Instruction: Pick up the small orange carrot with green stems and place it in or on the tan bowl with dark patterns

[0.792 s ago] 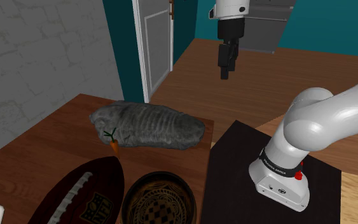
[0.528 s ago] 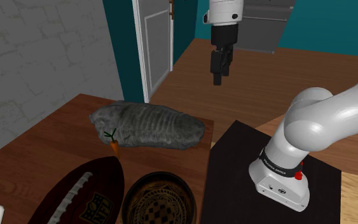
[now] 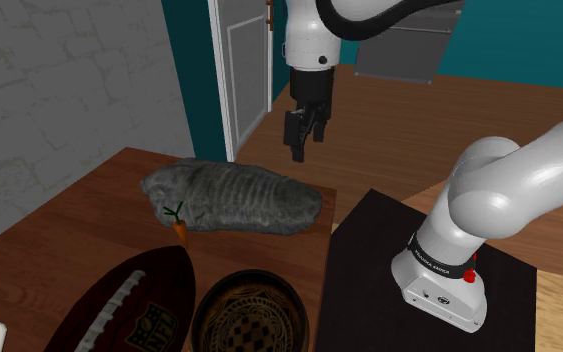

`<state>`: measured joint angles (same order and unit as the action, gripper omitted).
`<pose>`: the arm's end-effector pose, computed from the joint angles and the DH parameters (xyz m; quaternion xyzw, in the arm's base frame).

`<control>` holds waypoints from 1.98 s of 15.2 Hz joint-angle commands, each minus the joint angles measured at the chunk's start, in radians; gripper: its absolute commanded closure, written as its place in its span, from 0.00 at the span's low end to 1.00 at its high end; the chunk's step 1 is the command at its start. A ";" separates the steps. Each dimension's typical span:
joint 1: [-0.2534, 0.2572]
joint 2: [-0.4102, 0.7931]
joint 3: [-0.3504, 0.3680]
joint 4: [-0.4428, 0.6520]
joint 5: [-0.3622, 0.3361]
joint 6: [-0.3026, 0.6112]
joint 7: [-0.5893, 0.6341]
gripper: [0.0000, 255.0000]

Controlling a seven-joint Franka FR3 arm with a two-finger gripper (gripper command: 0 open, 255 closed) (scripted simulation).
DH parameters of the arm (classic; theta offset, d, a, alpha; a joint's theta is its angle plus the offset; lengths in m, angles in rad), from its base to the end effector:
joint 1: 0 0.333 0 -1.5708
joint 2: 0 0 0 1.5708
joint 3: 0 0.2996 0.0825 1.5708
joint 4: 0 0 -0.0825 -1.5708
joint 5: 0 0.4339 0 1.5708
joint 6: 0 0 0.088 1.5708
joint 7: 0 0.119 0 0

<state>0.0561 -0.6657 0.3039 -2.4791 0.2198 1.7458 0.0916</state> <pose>0.3730 0.1627 0.4577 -0.9962 -0.0750 0.0444 0.0059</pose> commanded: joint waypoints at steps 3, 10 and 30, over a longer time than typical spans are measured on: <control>0.004 0.086 0.109 0.017 0.015 0.128 0.113 0.00; -0.038 0.303 0.307 0.112 -0.065 0.328 0.344 0.00; -0.006 0.961 0.464 0.449 -0.767 0.477 1.017 0.00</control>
<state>0.0442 0.2788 0.7747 -2.0310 -0.5306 2.2143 1.0972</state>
